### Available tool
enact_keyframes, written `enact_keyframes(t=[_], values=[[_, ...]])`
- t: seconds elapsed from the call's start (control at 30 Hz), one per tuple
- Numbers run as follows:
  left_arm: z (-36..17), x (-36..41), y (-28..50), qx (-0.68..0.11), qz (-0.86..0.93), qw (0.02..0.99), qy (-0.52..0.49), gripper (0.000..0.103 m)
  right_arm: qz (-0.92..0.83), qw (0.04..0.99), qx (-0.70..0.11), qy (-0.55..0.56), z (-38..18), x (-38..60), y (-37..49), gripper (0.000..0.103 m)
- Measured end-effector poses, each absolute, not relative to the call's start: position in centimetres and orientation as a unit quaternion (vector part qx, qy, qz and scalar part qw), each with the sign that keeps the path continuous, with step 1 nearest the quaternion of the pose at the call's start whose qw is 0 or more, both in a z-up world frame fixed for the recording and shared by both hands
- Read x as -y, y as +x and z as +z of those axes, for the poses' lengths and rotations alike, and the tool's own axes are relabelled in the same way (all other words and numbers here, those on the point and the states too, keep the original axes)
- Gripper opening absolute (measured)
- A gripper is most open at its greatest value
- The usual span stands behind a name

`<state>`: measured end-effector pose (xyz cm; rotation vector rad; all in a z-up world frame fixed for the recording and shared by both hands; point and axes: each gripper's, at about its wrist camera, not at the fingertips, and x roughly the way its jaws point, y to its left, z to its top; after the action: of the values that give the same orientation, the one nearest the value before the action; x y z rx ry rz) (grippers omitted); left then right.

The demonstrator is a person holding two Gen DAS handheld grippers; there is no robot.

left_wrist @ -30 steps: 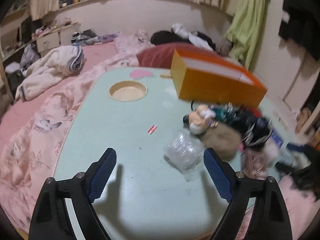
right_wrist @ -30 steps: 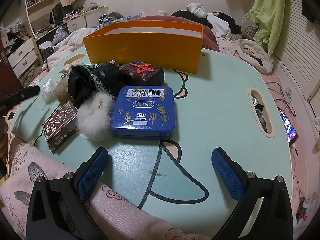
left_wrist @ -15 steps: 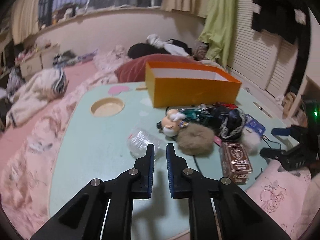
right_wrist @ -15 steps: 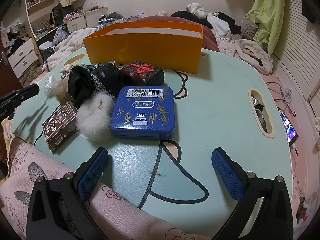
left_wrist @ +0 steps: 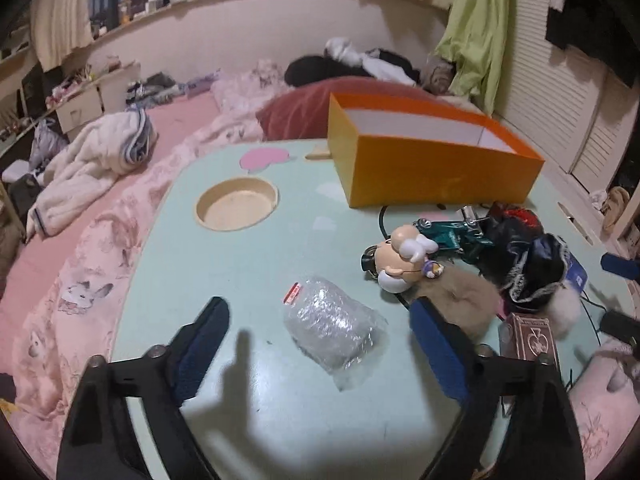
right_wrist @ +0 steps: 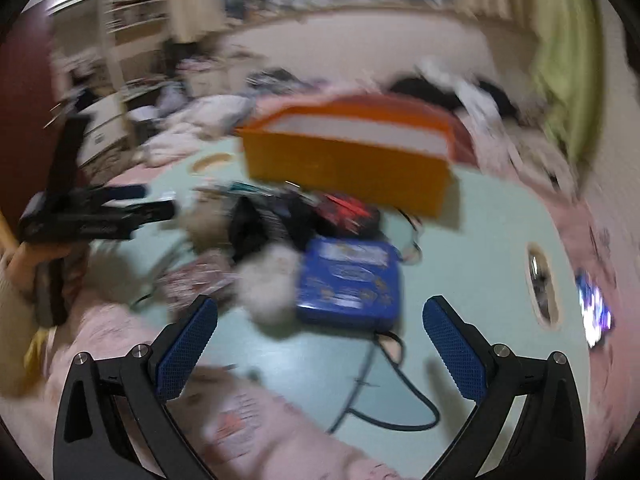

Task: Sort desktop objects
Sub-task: 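Grasp clear plastic bag with left tool while right tool grasps blue tin, drop both into orange box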

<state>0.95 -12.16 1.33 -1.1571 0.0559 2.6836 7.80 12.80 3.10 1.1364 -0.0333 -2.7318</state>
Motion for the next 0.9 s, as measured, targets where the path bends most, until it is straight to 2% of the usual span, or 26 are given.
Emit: enact_keyframes(t=[0.03, 0.1, 0.2, 0.4, 0.47, 0.53, 0.63, 0.8, 0.9], values=[[1.3, 12.2, 0.8, -0.009, 0.911, 0.117, -0.396, 0.061, -0.910, 0.063, 0.041, 0.407, 2.6, -13.9, 6.7, 0.102], [1.0, 12.1, 0.8, 0.013, 0.904, 0.139, -0.405, 0.038, -0.896, 0.038, 0.085, 0.434, 1.8, -15.6, 5.8, 0.102], [0.7, 11.4, 1.9, -0.008, 0.907, 0.143, -0.397, 0.038, -0.885, 0.029, 0.107, 0.451, 1.5, -16.5, 4.5, 0.102], [0.9, 10.9, 3.8, 0.019, 0.904, 0.171, -0.392, 0.038, -0.884, 0.018, 0.037, 0.465, 1.5, -14.0, 2.2, 0.100], [1.2, 10.6, 4.2, 0.021, 0.903, 0.180, -0.390, 0.038, -0.878, 0.003, 0.009, 0.479, 0.8, -13.2, 1.8, 0.079], [1.5, 10.1, 4.6, 0.018, 0.903, 0.187, -0.387, 0.038, -0.886, 0.013, 0.001, 0.464, 1.0, -12.8, 2.8, 0.066], [2.0, 10.0, 4.8, 0.024, 0.905, 0.195, -0.379, 0.038, -0.894, 0.031, 0.025, 0.445, 1.4, -13.3, 4.2, 0.066], [4.2, 9.8, 4.7, 0.044, 0.909, 0.217, -0.353, 0.038, -0.903, 0.068, 0.128, 0.404, 2.2, -16.9, 6.1, 0.066], [6.3, 9.1, 3.5, 0.048, 0.912, 0.238, -0.332, 0.038, -0.913, 0.062, 0.131, 0.381, 3.8, -17.6, 5.5, 0.066]])
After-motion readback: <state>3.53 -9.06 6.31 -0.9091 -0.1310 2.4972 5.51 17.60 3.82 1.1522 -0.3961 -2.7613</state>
